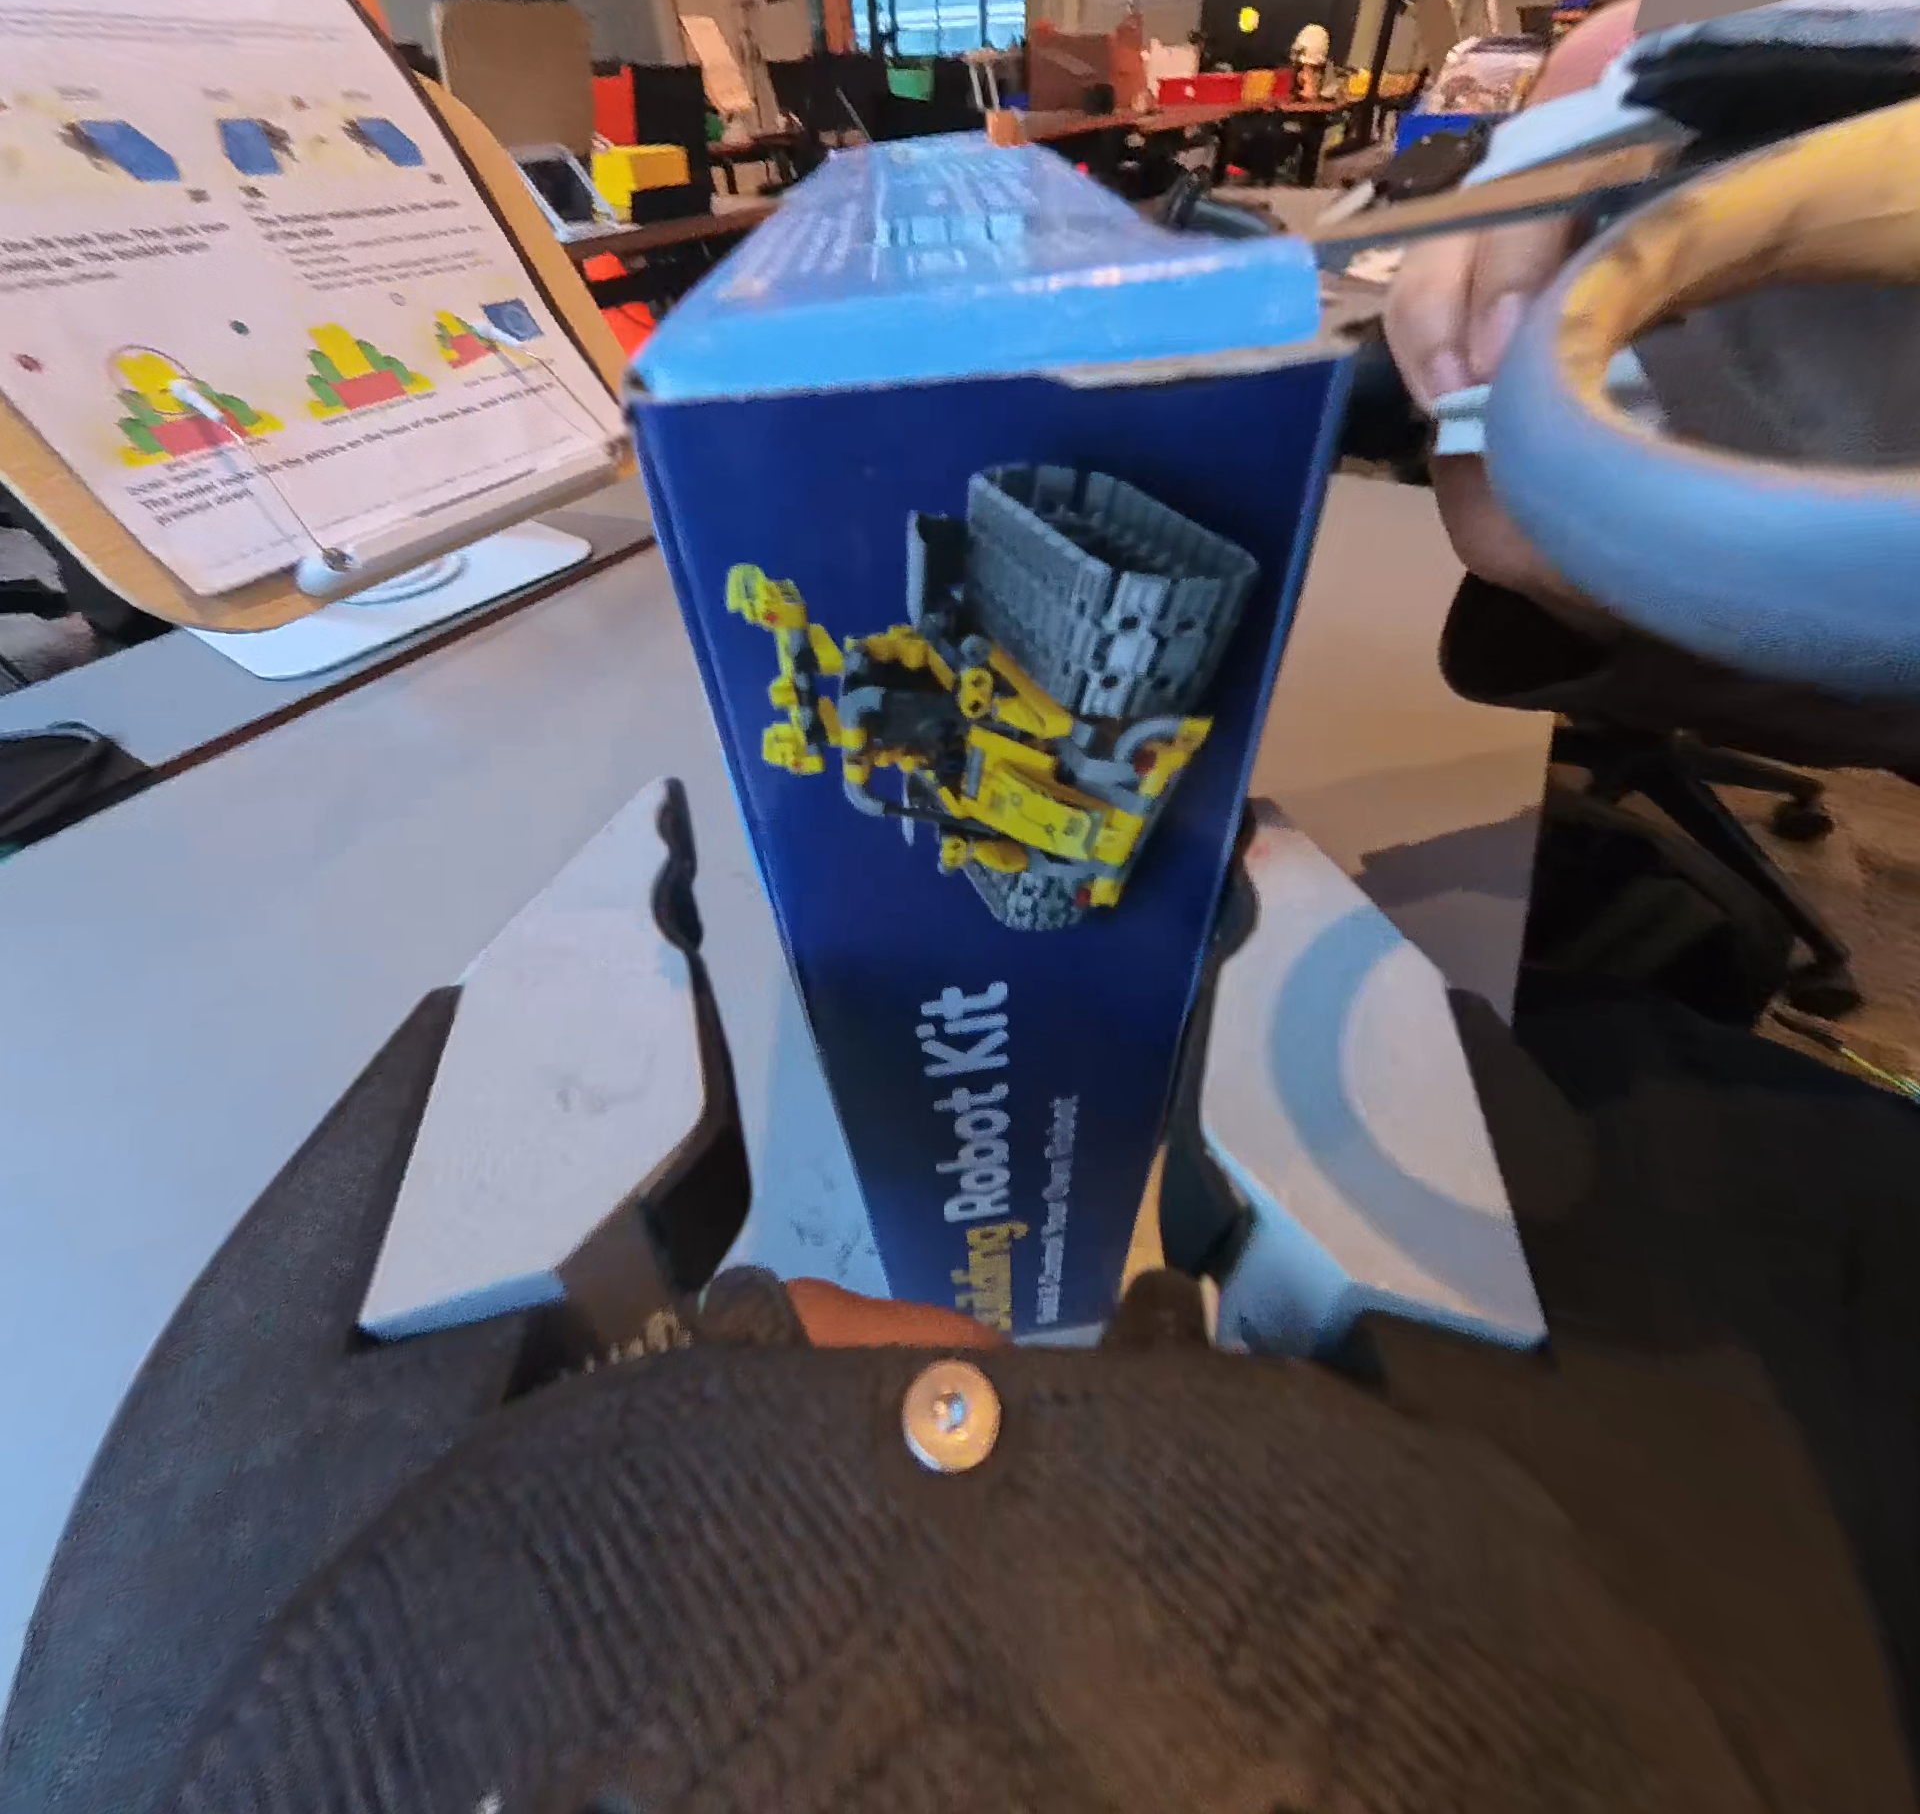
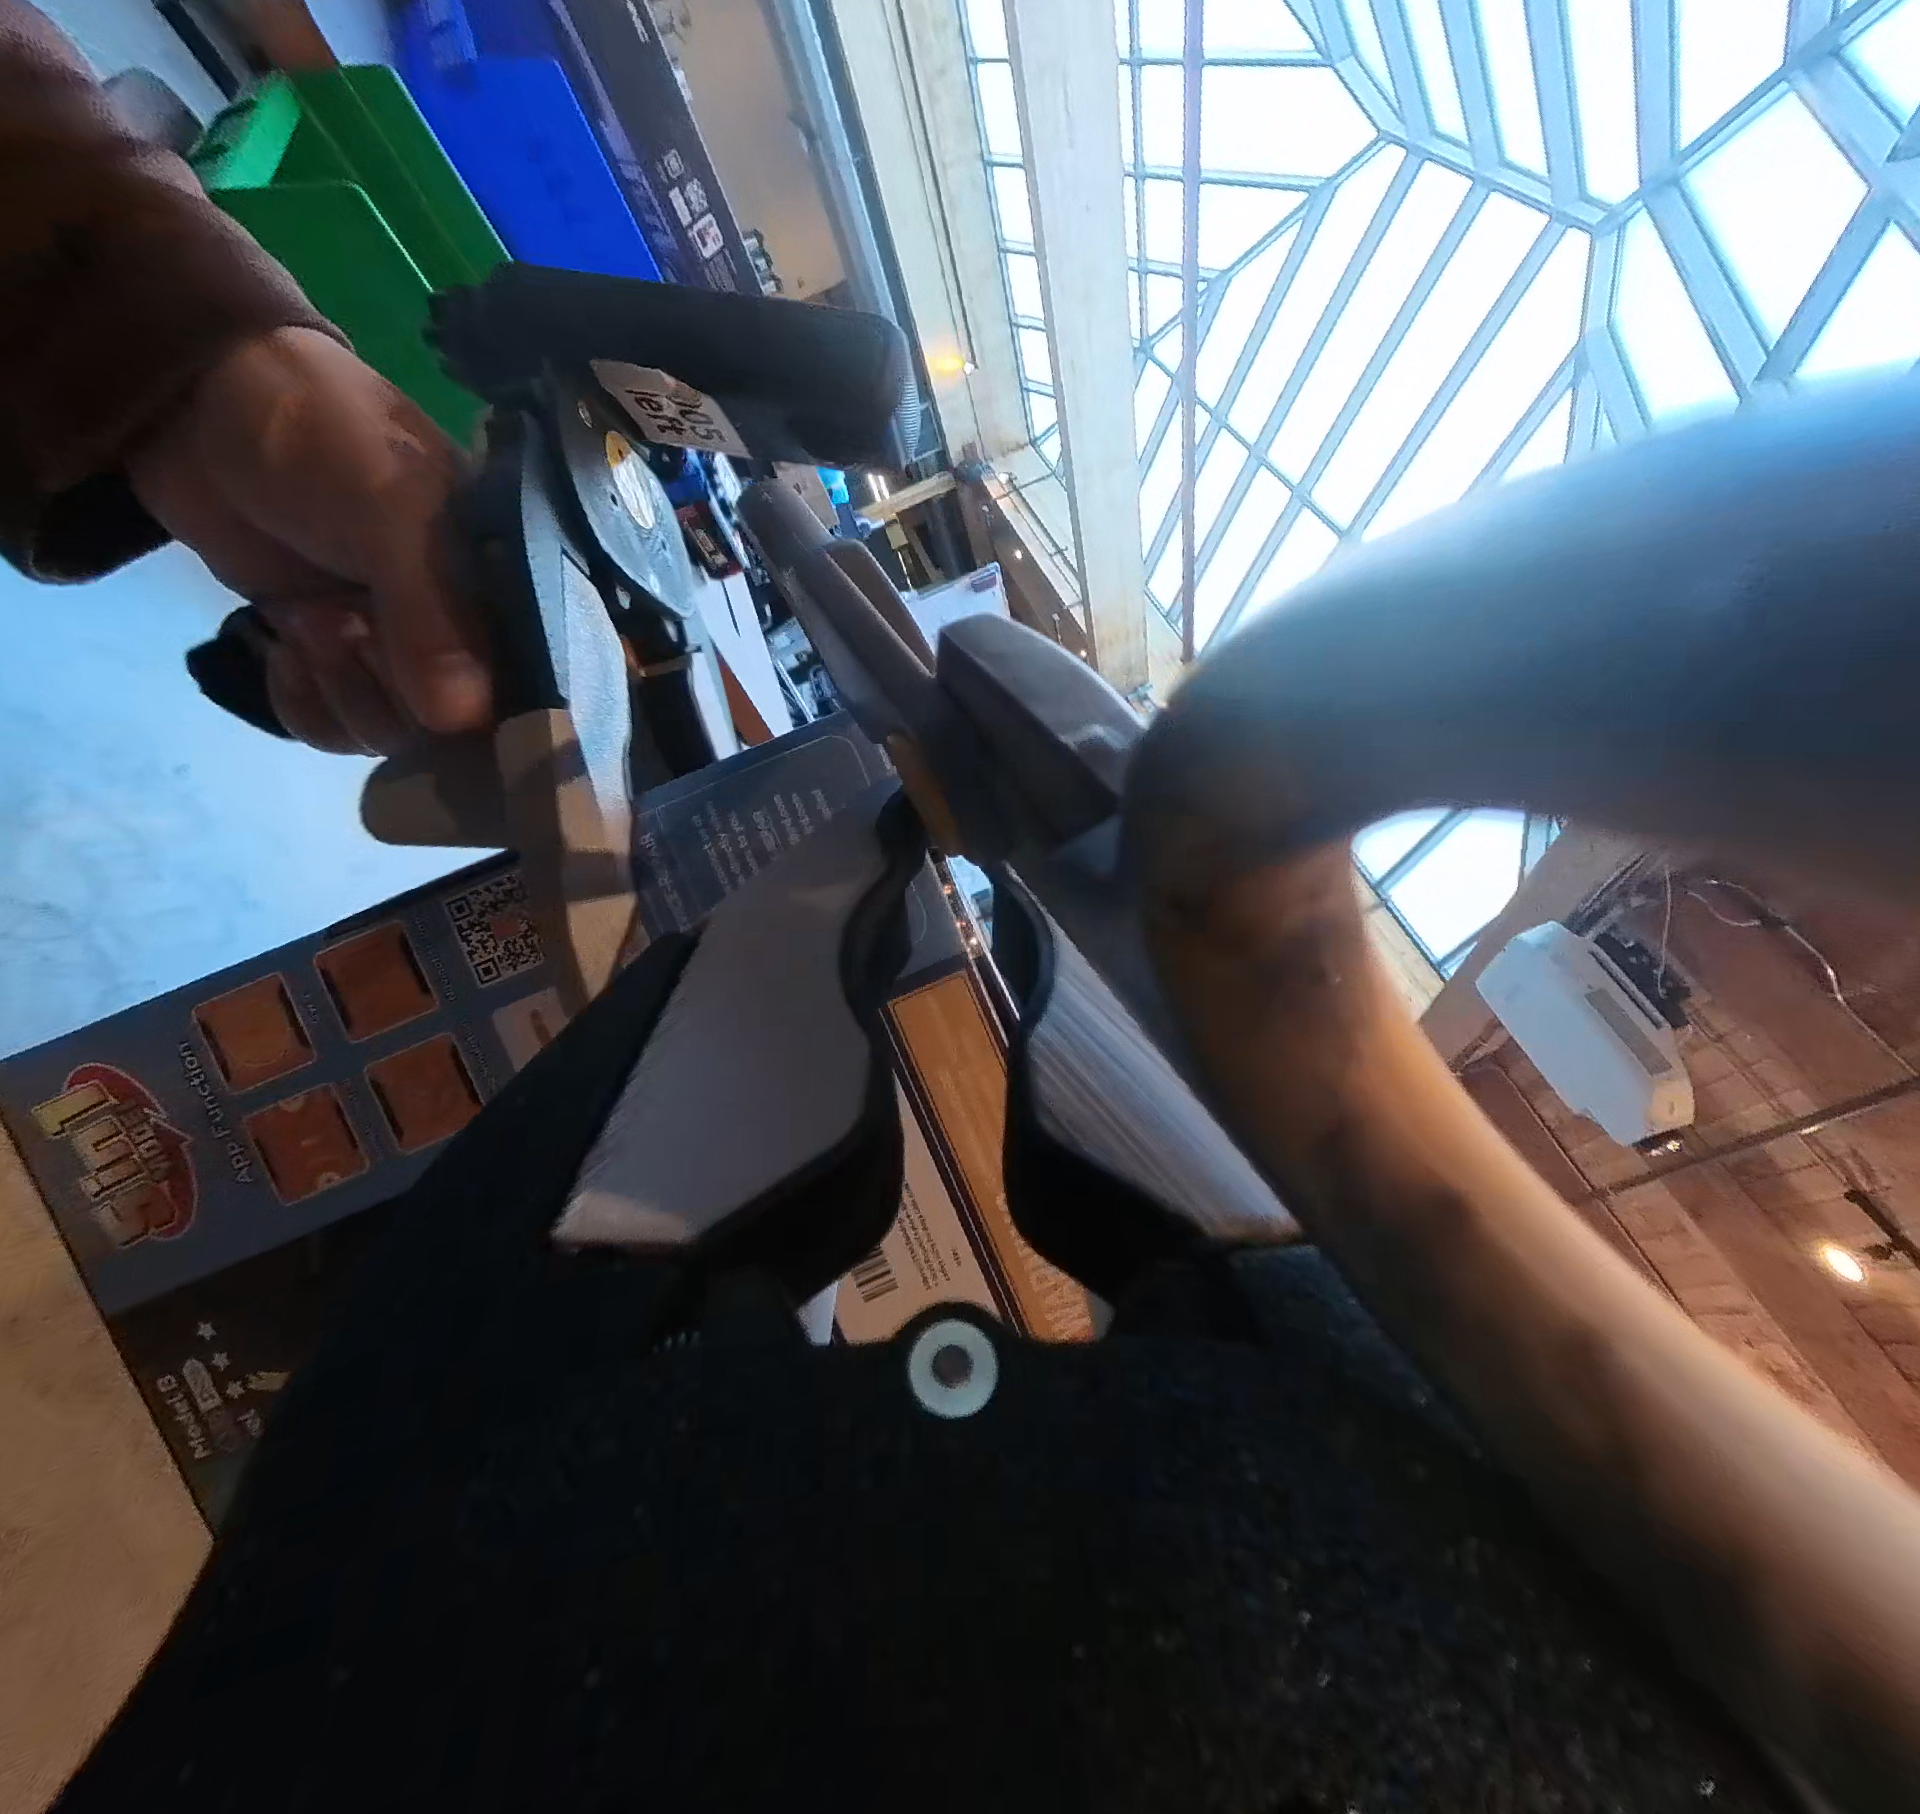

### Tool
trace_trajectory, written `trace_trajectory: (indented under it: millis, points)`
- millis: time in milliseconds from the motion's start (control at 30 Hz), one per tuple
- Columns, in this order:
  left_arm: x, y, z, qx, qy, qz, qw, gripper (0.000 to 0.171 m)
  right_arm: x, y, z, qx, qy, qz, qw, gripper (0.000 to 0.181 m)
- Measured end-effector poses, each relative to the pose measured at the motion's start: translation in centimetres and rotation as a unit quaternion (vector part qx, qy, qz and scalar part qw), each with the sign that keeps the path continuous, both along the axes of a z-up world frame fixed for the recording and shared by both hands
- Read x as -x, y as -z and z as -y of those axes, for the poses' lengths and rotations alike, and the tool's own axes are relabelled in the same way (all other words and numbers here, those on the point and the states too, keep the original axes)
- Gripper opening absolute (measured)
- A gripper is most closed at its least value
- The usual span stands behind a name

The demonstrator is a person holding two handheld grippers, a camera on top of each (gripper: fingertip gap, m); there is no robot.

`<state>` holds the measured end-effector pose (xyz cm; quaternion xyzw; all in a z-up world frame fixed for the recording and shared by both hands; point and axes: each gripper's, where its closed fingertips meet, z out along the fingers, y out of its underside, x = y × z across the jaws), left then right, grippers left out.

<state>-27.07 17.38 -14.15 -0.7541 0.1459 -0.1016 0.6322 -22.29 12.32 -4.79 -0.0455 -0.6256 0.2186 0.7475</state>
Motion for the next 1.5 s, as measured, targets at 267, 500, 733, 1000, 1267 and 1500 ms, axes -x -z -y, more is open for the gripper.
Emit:
trace_trajectory:
  millis: [267, 500, 733, 1000, 1267, 1500]
  points:
    - [-0.3, -1.2, -0.7, -0.007, -0.02, -0.006, 1.0, 0.083, 0.5, 0.0, -0.5, -0.013, -0.005, 0.007, 1.0, 0.007]
    - [-0.6, -1.2, -0.5, -0.007, -0.001, -0.009, 1.0, 0.081, 0.4, -0.2, -0.8, 0.026, -0.047, 0.029, 0.998, 0.006]
    - [-0.5, -1.2, -0.4, -0.004, 0.037, -0.003, 0.999, 0.078, 0.7, -0.2, -1.2, 0.027, -0.042, 0.027, 0.998, 0.004]
    - [-1.1, -1.3, -0.1, -0.01, 0.064, -0.009, 0.998, 0.077, 0.2, 0.1, -1.0, -0.018, 0.012, 0.025, 0.999, 0.005]
    - [0.0, -1.4, -0.2, -0.006, 0.07, 0.023, 0.997, 0.077, -0.5, 0.6, -5.0, -0.02, 0.054, 0.032, 0.998, 0.007]
    - [-0.4, -1.3, -0.3, -0.007, 0.075, 0.012, 0.997, 0.078, -3.4, -0.2, -1.8, 0.0, -0.022, 0.036, 0.999, 0.007]
